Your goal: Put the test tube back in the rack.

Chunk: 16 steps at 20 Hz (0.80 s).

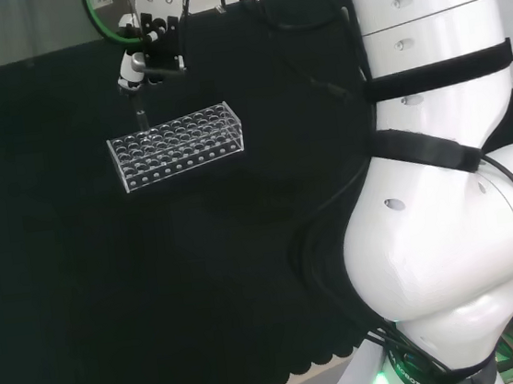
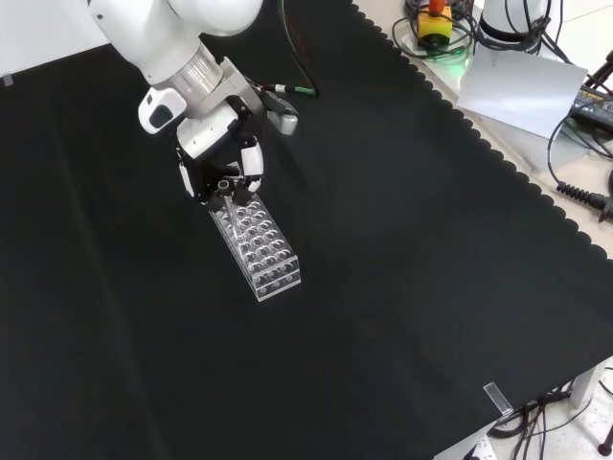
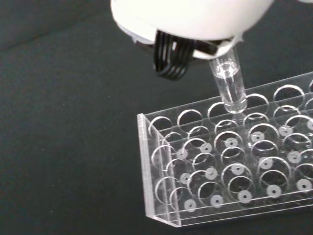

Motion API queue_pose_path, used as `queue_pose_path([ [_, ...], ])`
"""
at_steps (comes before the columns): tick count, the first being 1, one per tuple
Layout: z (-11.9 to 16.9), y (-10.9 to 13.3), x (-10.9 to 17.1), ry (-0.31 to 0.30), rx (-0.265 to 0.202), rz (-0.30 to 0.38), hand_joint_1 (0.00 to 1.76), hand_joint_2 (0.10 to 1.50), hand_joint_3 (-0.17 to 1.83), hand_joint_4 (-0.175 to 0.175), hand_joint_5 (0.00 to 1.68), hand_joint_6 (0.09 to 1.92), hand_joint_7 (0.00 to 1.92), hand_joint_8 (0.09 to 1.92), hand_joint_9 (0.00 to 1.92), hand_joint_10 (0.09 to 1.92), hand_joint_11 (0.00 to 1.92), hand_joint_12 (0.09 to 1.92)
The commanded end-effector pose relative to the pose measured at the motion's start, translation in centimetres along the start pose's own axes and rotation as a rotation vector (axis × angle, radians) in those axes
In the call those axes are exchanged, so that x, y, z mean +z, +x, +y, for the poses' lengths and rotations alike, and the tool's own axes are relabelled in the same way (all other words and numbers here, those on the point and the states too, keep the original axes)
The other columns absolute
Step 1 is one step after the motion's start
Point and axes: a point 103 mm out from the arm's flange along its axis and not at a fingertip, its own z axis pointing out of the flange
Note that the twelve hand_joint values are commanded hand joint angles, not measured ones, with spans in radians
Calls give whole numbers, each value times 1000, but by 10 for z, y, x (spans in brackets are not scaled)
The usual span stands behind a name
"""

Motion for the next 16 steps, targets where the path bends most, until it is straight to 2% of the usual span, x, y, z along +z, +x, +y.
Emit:
queue_pose_path([
  [1,1,10,2,6,-11,6,1323,570,794,-175,1288,661,1343,668,1591,678,1085,1033],
  [10,-3,5,-4,-3,-5,-2,1323,570,794,-175,1289,660,1343,668,1591,676,1085,1033],
  [16,-8,-2,2,8,10,6,1324,569,794,-175,1289,659,1344,667,1591,676,1085,1033],
])
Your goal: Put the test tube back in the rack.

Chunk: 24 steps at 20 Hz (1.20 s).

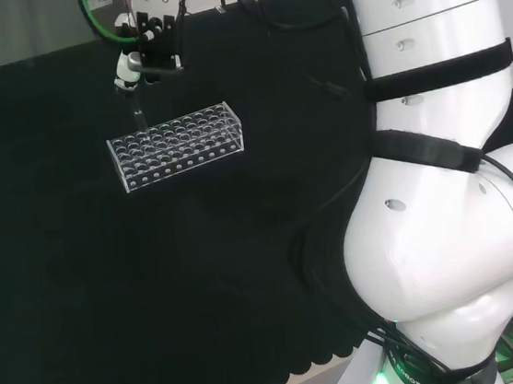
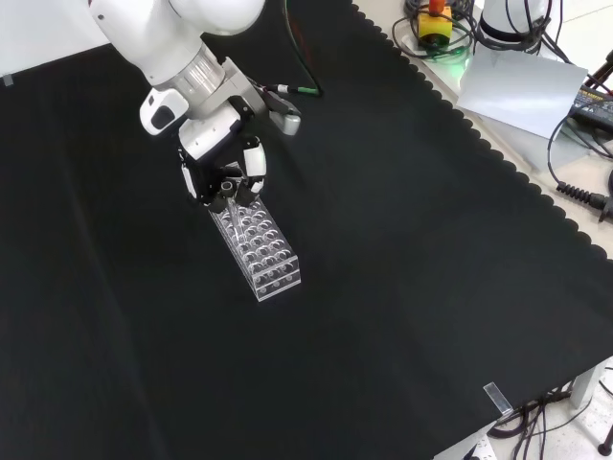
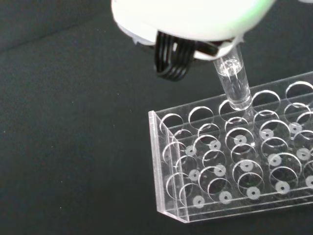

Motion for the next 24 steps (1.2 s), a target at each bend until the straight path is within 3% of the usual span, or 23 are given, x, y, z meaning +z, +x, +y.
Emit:
queue_pose_path([
  [1,-4,-5,3,4,13,10,1324,569,794,-175,1289,659,1344,667,1591,676,1085,1033],
  [19,-3,8,-7,-14,-3,20,1324,569,795,-175,1290,658,1345,666,1594,674,1084,1032],
  [24,-2,6,-2,2,16,50,1324,569,795,-175,1290,658,1345,665,1594,674,1084,1032],
])
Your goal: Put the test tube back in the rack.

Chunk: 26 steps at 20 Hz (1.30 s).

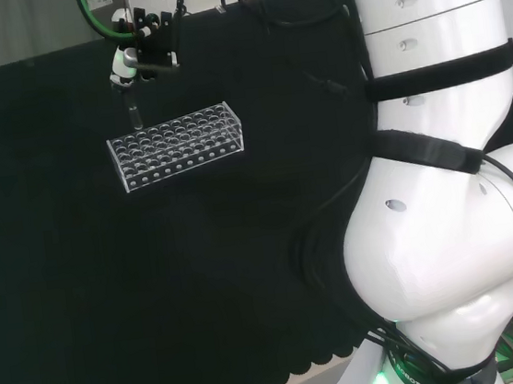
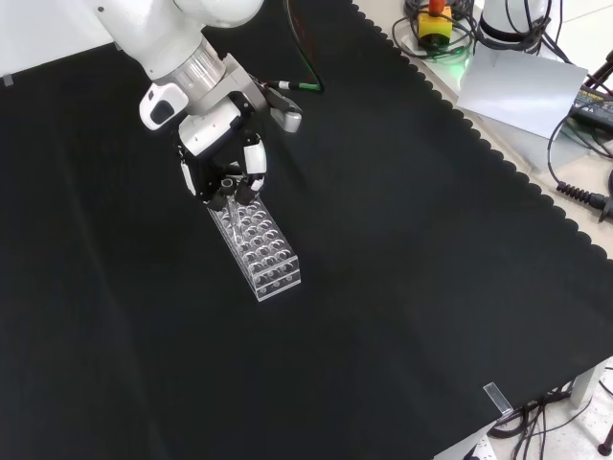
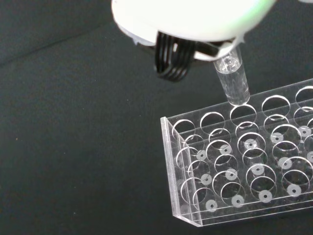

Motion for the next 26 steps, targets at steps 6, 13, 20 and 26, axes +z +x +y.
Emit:
queue_pose_path([
  [6,3,-5,6,22,24,33,1324,568,795,-175,1290,657,1345,665,1594,673,1083,1031],
  [13,4,-7,7,29,28,35,1324,568,796,-175,1291,657,1346,664,1595,673,1083,1031],
  [20,5,-12,12,41,33,38,1324,567,797,-175,1291,656,1346,664,1595,673,1083,1031],
  [26,7,-15,19,51,42,34,1324,567,797,-175,1292,656,1346,664,1595,672,1082,1031],
])
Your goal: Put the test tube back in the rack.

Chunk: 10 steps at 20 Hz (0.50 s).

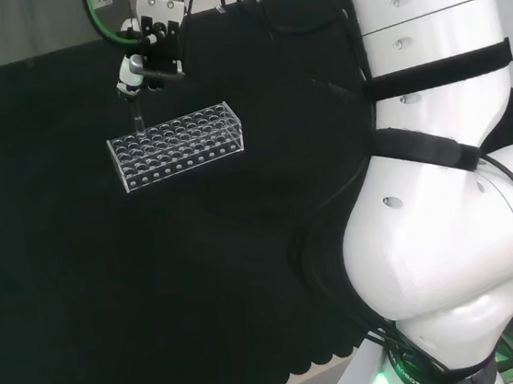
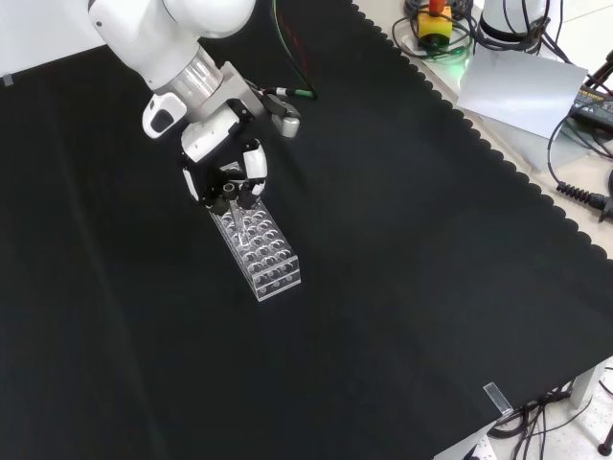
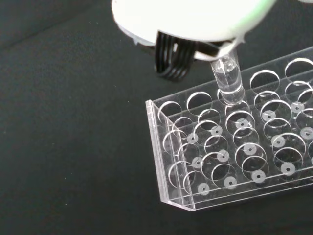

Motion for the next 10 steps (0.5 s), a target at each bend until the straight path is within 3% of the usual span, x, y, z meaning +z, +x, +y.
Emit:
queue_pose_path([
  [1,2,-2,4,9,6,-1,1324,567,797,-175,1292,656,1346,664,1595,672,1082,1031],
  [10,19,-4,15,34,18,-11,1324,566,798,-175,1292,656,1347,663,1596,672,1082,1031],
])
